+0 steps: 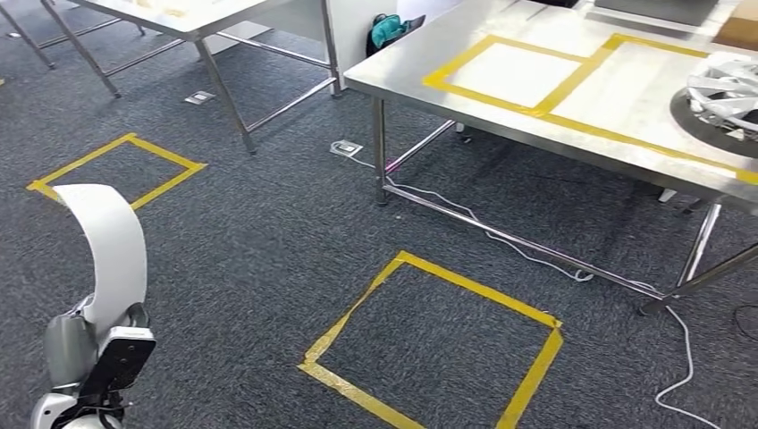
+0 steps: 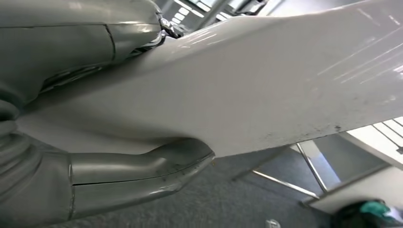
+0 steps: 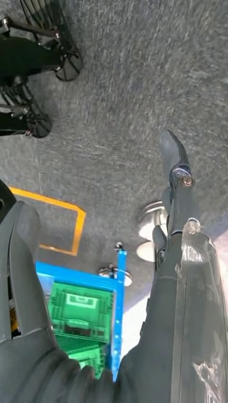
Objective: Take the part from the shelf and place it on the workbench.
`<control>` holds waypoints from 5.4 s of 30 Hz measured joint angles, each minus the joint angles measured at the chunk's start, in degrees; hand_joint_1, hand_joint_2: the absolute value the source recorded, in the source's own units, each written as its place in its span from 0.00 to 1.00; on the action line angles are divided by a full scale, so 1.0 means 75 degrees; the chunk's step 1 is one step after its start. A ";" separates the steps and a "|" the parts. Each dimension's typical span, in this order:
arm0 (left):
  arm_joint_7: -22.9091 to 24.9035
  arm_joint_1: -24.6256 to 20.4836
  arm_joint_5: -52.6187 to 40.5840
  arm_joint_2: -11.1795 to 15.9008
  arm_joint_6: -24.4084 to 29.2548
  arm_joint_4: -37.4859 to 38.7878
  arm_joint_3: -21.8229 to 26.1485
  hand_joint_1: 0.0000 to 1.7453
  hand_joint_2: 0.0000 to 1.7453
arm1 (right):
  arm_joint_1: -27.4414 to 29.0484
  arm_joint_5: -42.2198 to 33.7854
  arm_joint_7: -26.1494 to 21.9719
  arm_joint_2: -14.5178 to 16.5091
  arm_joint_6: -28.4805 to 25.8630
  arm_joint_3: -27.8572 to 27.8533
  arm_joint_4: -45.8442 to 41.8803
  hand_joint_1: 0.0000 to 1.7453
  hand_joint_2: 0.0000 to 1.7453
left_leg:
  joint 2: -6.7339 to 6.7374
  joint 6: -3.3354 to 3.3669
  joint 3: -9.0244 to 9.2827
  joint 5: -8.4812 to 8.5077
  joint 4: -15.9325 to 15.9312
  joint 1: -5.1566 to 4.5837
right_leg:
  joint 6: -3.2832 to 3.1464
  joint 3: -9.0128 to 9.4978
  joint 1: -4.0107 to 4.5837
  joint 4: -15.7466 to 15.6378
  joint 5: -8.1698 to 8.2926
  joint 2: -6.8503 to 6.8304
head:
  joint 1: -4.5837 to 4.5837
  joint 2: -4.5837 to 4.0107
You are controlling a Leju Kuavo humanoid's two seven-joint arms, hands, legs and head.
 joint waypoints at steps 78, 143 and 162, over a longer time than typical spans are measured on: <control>0.0000 -0.0286 0.0444 0.0149 -0.0524 0.0243 0.0157 1.00 1.00 | -0.0010 0.0442 -0.0215 -0.0079 -0.0213 0.0216 0.0484 0.00 1.00 | -0.0168 0.0327 0.0296 0.1260 -0.1720 0.0105 | 0.0543 -0.0390 -0.0114 0.2048 -0.2028 -0.0106 | 0.0105 0.0000; 0.5032 -0.4431 -0.5457 0.0802 -0.0189 0.3349 -0.2121 1.00 1.00 | -0.0414 0.1377 -0.0306 -0.0176 0.0377 0.0394 0.0581 0.00 1.00 | 0.0117 0.0058 0.0317 0.1518 -0.2060 0.0020 | 0.0407 0.0361 -0.0145 -0.0071 -0.0367 -0.0201 | 0.0036 0.0000; 0.6536 -0.6914 -0.7222 0.0370 -0.1315 0.6563 -0.2939 1.00 1.00 | -0.0603 0.1709 -0.0306 -0.0178 0.0447 0.0942 0.0584 0.00 1.00 | 0.0121 0.0063 0.0313 0.1523 -0.2059 0.0020 | 0.0408 0.0355 -0.0144 -0.0071 -0.0358 -0.0195 | 0.0036 0.0000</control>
